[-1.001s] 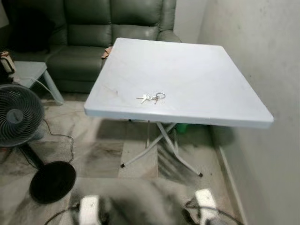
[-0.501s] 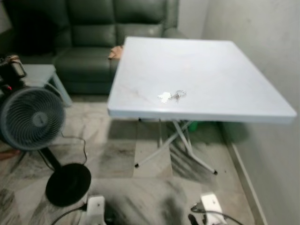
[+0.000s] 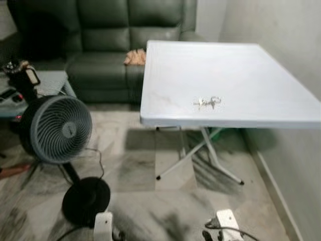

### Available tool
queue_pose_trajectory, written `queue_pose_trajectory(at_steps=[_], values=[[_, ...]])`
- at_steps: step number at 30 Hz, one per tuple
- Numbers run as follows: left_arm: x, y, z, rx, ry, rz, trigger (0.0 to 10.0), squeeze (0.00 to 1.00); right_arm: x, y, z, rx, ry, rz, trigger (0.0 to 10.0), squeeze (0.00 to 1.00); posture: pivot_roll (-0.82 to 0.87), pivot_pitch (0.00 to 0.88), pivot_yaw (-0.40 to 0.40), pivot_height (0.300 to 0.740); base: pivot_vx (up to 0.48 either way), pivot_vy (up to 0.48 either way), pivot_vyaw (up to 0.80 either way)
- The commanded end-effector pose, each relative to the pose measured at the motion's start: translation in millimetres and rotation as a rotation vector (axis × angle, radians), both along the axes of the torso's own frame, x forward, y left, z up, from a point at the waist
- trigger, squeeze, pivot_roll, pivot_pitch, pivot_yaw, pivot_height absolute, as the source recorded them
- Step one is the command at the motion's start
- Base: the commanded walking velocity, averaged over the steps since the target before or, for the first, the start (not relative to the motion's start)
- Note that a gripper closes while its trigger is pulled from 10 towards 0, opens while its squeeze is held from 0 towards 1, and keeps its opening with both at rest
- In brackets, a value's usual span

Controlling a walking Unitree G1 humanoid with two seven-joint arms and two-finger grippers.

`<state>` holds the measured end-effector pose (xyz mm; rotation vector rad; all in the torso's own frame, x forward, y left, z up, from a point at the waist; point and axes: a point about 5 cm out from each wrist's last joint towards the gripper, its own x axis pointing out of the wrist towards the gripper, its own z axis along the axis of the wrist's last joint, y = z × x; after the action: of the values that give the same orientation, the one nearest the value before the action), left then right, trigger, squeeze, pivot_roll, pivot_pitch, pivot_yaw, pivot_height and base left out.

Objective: Hang keys on a hook

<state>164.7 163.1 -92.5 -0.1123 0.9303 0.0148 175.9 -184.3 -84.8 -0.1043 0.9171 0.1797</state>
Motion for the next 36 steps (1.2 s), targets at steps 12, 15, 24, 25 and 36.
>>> queue_pose_trajectory(at_steps=[12,15,24,25,36], values=[[62.9,-10.2,38,0.006,-0.308,-0.024,10.0,0.00,43.0,10.6,26,0.069,-0.210,0.007,10.0,0.00,-0.09,0.000,-0.043,0.740,0.000,0.000,0.00],[85.5,-9.3,57,0.035,-0.428,-0.030,10.0,0.00,61.7,10.6,41,0.096,-0.312,0.009,10.0,0.00,-0.09,0.000,-0.042,0.740,0.000,0.000,0.00],[132.7,9.2,115,0.090,-0.739,0.026,10.0,0.00,111.1,17.2,88,0.160,-0.574,0.015,10.0,0.00,-0.10,0.000,-0.036,0.740,0.000,0.000,0.00],[138.1,13.0,125,0.094,-0.787,0.037,10.0,0.00,118.0,19.2,96,0.169,-0.615,0.026,10.0,0.00,-0.10,0.000,-0.036,0.740,0.000,0.000,0.00],[146.9,28.3,154,0.074,-0.898,0.112,10.0,0.00,137.1,20.4,124,0.184,-0.753,0.022,10.0,0.00,-0.10,0.000,-0.033,0.740,0.000,0.000,0.00]])
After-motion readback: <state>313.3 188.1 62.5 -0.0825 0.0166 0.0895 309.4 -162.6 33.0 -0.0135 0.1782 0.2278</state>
